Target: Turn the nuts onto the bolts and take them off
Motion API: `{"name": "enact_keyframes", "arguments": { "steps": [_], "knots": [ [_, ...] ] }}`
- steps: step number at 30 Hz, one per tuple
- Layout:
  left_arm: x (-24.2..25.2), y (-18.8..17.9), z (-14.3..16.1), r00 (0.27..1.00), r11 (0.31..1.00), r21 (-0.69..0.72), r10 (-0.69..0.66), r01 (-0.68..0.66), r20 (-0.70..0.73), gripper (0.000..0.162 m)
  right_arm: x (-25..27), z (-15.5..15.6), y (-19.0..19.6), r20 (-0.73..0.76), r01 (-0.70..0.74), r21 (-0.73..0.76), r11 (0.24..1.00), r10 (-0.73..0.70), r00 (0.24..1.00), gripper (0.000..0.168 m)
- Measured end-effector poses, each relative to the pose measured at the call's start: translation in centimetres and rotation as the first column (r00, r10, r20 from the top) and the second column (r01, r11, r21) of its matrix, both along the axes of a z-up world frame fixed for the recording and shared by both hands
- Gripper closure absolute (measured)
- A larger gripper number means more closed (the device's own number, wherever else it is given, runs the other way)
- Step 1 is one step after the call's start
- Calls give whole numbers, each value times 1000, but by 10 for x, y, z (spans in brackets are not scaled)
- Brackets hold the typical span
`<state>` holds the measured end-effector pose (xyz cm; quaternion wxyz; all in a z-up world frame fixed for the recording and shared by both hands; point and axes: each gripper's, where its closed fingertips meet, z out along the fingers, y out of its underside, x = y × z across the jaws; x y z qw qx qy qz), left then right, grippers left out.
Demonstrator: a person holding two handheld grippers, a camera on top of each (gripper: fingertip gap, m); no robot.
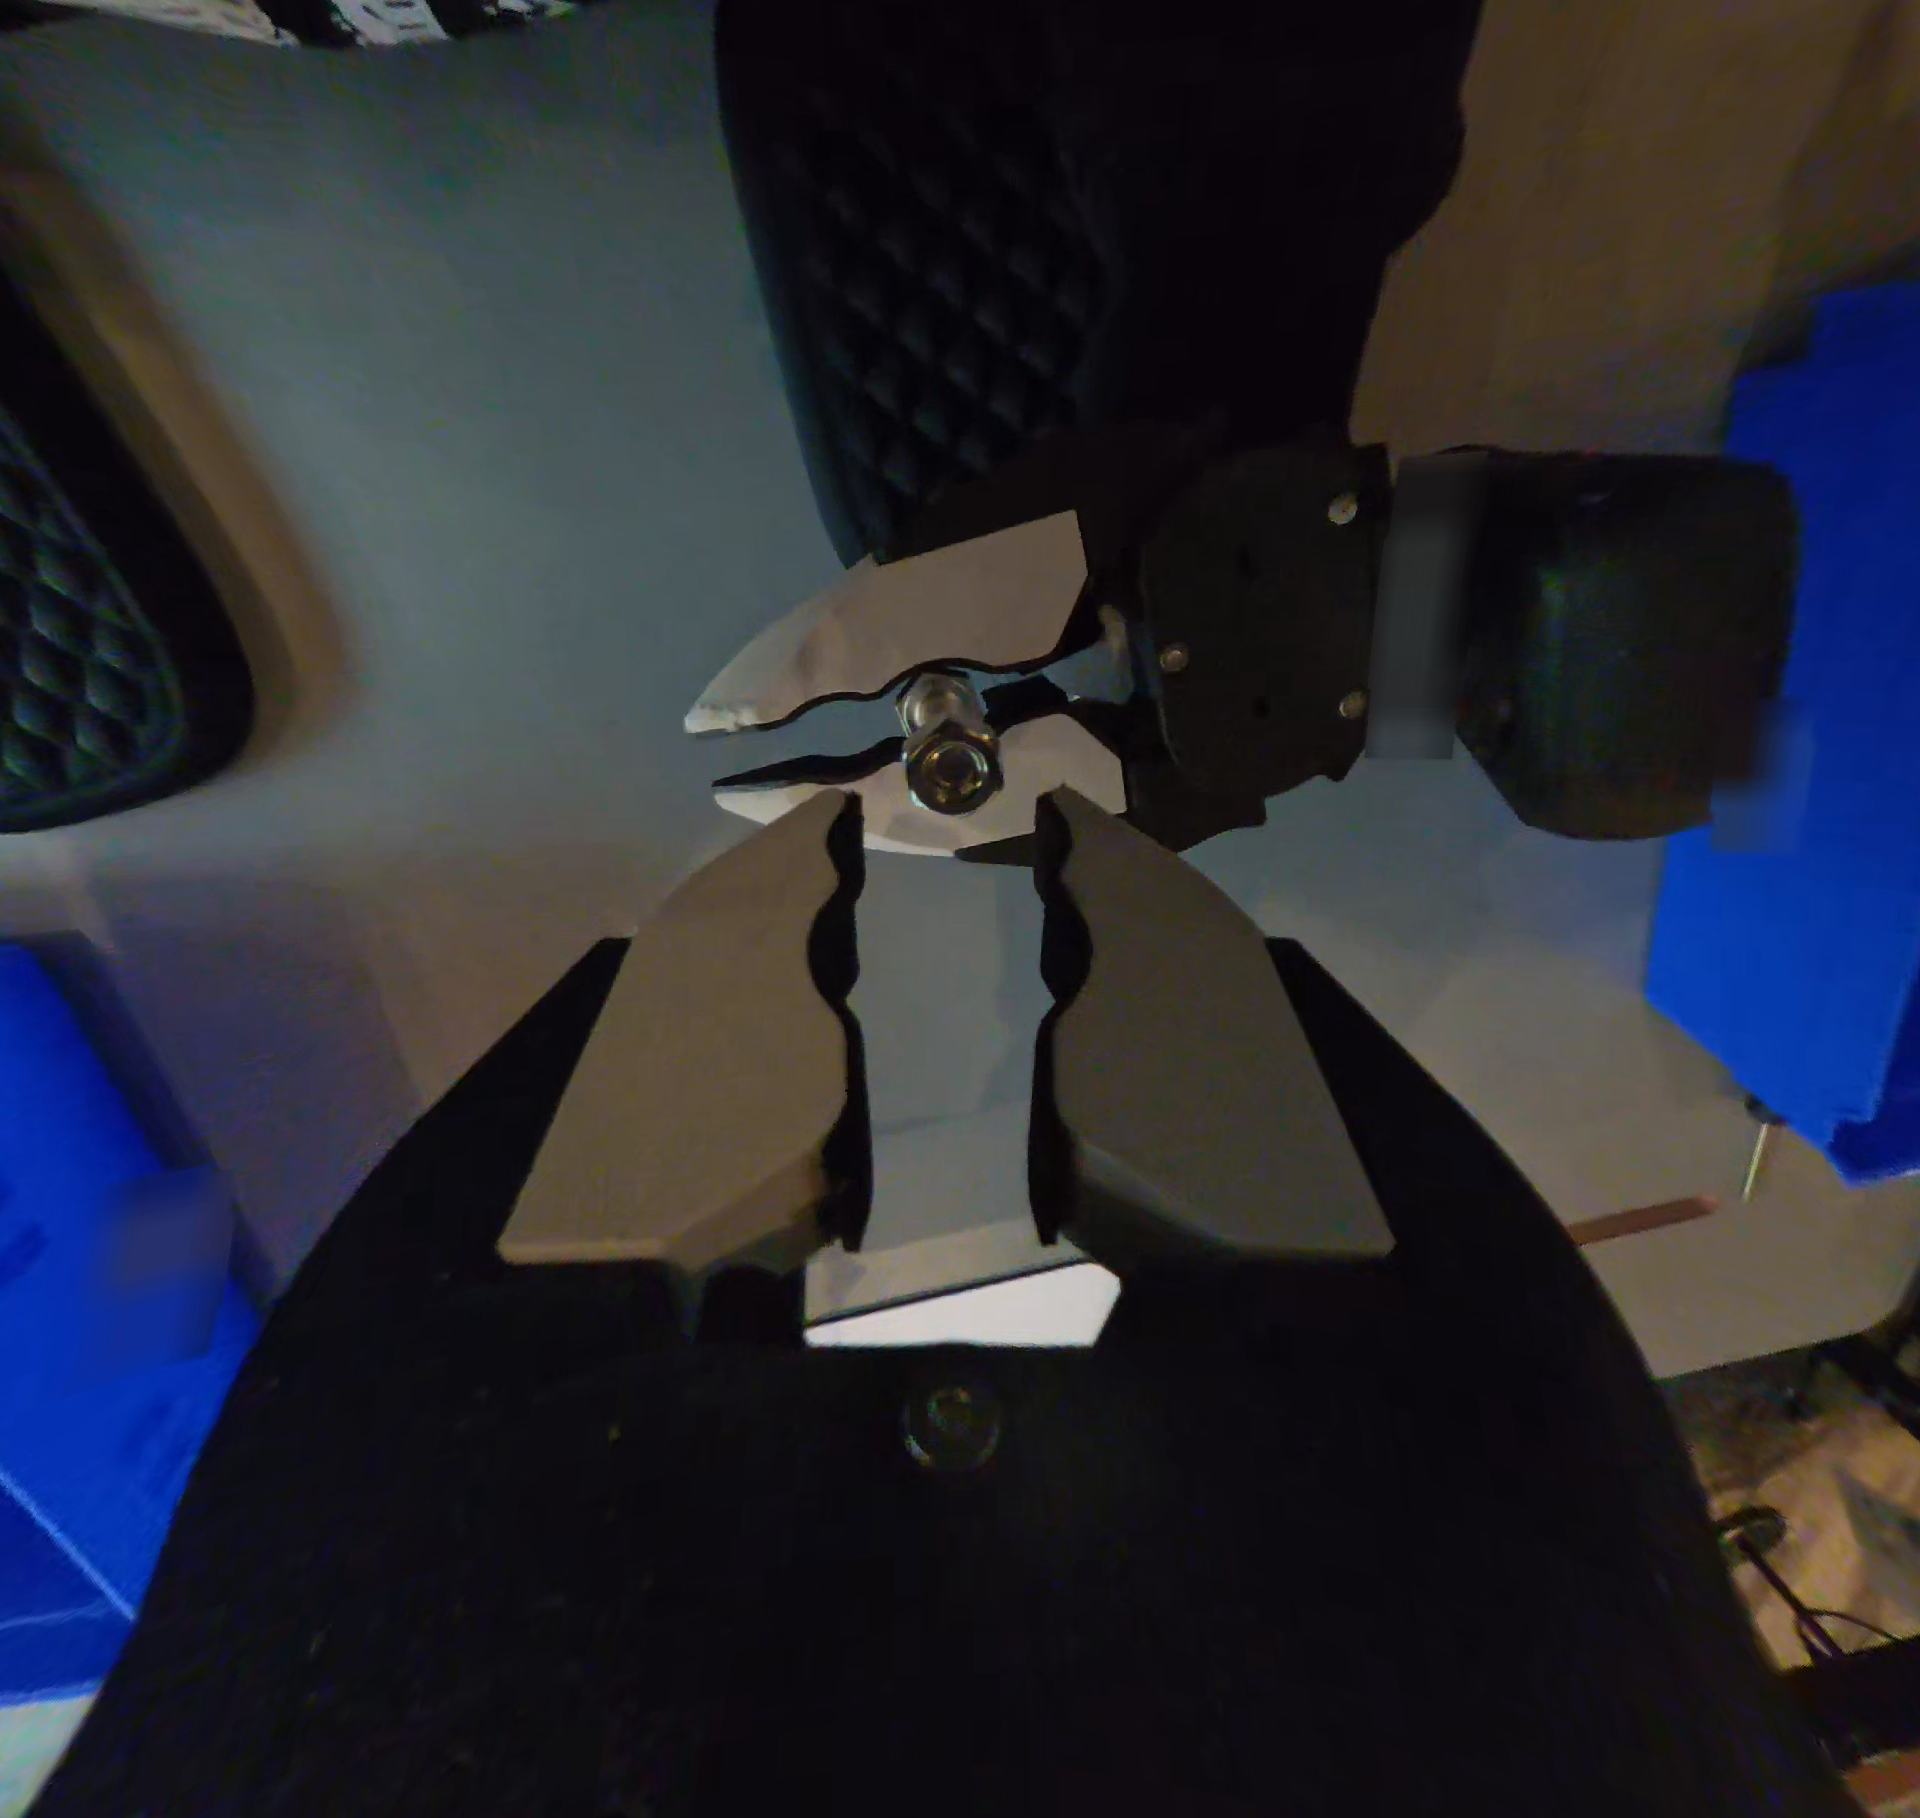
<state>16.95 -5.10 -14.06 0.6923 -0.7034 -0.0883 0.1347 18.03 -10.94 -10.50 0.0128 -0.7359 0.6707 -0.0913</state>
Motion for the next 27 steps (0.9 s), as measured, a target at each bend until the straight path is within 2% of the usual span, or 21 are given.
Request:
{"name": "enact_keyframes", "arguments": {
  "steps": [5,7,11,14,17,19,25,27],
  "knots": [
    [0,0,-1,1000,1000,-3,-3,3,2,151,2,-5,-1,1,-27,9,1000,27,1000,151],
    [0,0,0,1000,1000,-1,-1,1,3,151,1,-5,-1,1,-8,5,1000,8,1000,152],
    [-1,-1,0,1000,1000,-1,8,-8,2,151,0,-5,0,-16,174,13,985,-174,985,152],
    [-2,-1,-1,1000,1000,-2,13,-13,2,151,-1,-6,2,-45,414,23,910,-412,910,152],
    [-2,-1,-1,1000,1000,-4,12,-12,2,151,-1,-6,7,-68,643,47,765,-640,766,152],
    [-2,0,-1,1000,1000,-8,12,-12,0,151,-2,-6,10,-82,693,57,719,-688,721,153],
    [-2,-1,0,1000,1000,3,16,-16,2,151,-1,-3,11,-68,731,101,674,-729,681,161],
    [-2,-1,0,1000,1000,3,14,-14,3,151,-1,1,11,-61,728,102,678,-726,685,154]
  ]
}}
